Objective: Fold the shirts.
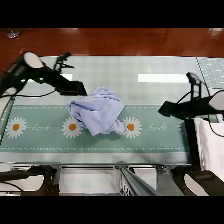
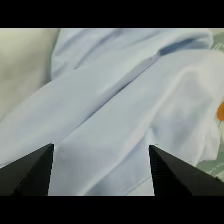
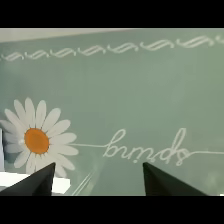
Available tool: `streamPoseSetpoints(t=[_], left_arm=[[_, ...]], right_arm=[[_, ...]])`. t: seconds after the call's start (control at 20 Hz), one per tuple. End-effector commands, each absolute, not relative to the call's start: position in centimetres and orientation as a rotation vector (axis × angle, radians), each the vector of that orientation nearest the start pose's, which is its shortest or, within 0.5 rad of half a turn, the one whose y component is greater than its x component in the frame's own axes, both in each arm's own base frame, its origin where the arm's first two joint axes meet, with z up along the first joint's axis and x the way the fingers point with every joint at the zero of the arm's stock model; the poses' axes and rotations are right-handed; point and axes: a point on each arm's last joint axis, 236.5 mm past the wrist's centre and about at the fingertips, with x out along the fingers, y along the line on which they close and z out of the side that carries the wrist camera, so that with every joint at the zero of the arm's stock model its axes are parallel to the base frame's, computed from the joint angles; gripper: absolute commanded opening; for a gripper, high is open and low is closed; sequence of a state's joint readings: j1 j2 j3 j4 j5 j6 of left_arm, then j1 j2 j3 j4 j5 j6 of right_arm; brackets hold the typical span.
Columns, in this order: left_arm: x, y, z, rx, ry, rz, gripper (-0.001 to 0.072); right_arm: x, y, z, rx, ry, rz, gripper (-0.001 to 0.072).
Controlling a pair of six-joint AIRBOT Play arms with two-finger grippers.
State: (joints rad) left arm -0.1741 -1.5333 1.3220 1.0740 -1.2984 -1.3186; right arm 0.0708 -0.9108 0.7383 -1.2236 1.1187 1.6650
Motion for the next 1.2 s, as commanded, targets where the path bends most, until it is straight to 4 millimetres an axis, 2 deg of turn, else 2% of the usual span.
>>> streamPoseSetpoints(t=[0.0,0.05,0.1,0.15,0.2,0.3,0.45,0.55,0.75,0.8,0.85,0.9,0.95,1.0,1.05,1.1,1.15], left_arm=[[35.5,-18.5,-6.6,0.089,1.608,-0.64,0.07],[35.5,-17.7,-7.2,0.174,1.619,-0.597,0.0695],[35.7,-16.9,-7.5,0.25,1.618,-0.565,0.0611],[36.0,-15.9,-7.6,0.3,1.615,-0.52,0.0127],[36.4,-15.5,-7.4,0.311,1.605,-0.5,0.0018],[37.5,-15.8,-6.0,0.261,1.565,-0.509,0.0018],[39.4,-17.8,-2.0,0.068,1.449,-0.58,0.0018],[39.9,-19.4,0.1,-0.057,1.399,-0.654,0.0018],[39.8,-20.5,0.9,-0.128,1.39,-0.691,0.0019],[39.7,-20.9,1.1,-0.145,1.387,-0.702,0.0018],[39.8,-21.2,1.4,-0.166,1.378,-0.711,0.0018],[39.9,-21.5,1.8,-0.188,1.367,-0.72,0.0018],[40.2,-21.5,2.4,-0.209,1.351,-0.723,0.0019],[40.6,-21.4,3.5,-0.232,1.322,-0.725,0.0019],[41.5,-20.9,5.6,-0.266,1.262,-0.723,0.0019],[42.7,-20.3,8.4,-0.314,1.177,-0.719,0.0019],[44.3,-19.7,12.9,-0.391,1.043,-0.72,0.0019]], right_arm=[[25.5,12.9,-2.8,0.435,1.328,0.242,0.0614],[25.3,14.1,-3.0,0.434,1.335,0.267,0.0614],[25.2,15.4,-3.2,0.43,1.34,0.295,0.0614],[25.0,16.7,-3.8,0.425,1.354,0.321,0.0614],[24.5,18.1,-4.5,0.431,1.386,0.344,0.0614],[22.8,20.9,-6.2,0.437,1.477,0.396,0.0614],[21.4,25.1,-7.7,0.456,1.529,0.478,0.0613],[22.0,28.1,-8.0,0.5,1.53,0.52,0.0613],[23.9,32.4,-8.5,0.523,1.553,0.58,0.0606],[24.3,33.1,-8.7,0.526,1.557,0.585,0.0572],[24.8,33.5,-8.9,0.526,1.562,0.588,0.0382],[24.4,33.8,-9.0,0.503,1.587,0.618,0.0124],[24.2,34.1,-8.3,0.462,1.591,0.679,0.0017],[24.8,33.7,-7.0,0.407,1.568,0.726,0.0017],[26.8,32.8,-4.9,0.358,1.501,0.731,0.0017],[29.7,31.5,-1.7,0.32,1.396,0.716,0.0016],[33.8,29.5,3.2,0.293,1.241,0.678,0.0016]])
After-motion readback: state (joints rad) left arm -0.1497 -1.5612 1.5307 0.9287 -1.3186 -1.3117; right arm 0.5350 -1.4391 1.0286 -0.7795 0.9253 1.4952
